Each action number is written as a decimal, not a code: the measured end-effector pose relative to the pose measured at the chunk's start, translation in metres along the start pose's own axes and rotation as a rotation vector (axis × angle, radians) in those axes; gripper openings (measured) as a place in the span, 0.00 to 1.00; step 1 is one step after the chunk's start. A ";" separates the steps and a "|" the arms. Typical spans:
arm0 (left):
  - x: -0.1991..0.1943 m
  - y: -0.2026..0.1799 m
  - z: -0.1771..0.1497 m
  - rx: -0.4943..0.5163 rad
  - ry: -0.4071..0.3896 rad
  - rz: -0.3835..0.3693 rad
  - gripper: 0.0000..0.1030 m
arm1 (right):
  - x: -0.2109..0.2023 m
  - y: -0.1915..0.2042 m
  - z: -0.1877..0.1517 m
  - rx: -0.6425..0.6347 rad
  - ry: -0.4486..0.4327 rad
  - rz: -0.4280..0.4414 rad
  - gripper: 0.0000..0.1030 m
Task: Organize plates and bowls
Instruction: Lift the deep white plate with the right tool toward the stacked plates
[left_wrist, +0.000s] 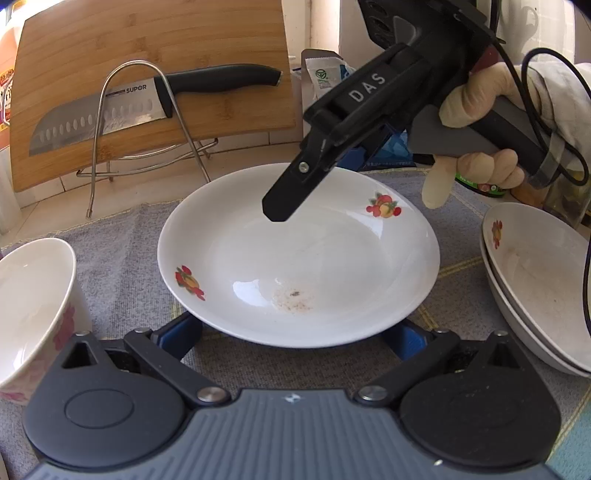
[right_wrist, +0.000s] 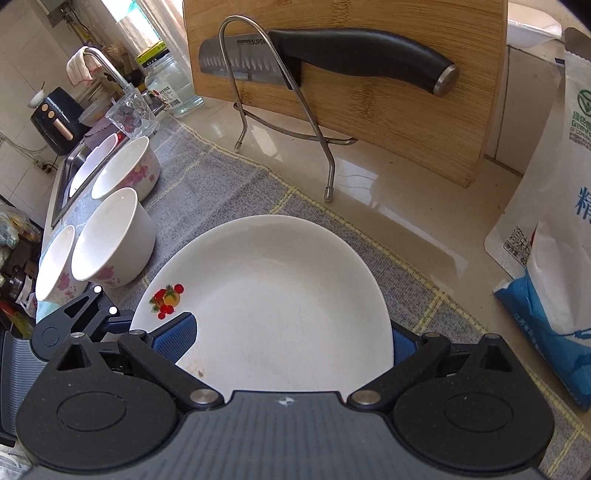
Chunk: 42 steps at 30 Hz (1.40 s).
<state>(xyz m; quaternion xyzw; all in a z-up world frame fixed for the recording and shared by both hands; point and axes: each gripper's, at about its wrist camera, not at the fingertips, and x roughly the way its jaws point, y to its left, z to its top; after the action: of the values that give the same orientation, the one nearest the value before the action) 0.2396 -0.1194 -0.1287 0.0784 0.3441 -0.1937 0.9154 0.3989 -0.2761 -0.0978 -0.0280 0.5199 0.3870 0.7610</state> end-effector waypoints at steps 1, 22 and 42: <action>0.000 0.000 0.001 0.001 0.006 0.000 1.00 | 0.002 -0.001 0.002 0.004 0.007 0.008 1.00; 0.002 0.002 0.007 0.037 0.031 -0.034 0.99 | 0.001 -0.001 0.006 0.051 0.053 0.052 1.00; -0.034 -0.001 0.012 0.068 0.063 -0.042 0.98 | -0.029 0.033 -0.010 0.051 0.006 0.096 1.00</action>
<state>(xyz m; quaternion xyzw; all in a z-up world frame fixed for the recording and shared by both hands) 0.2233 -0.1131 -0.0977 0.1081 0.3675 -0.2220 0.8967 0.3662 -0.2739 -0.0674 0.0153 0.5325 0.4095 0.7406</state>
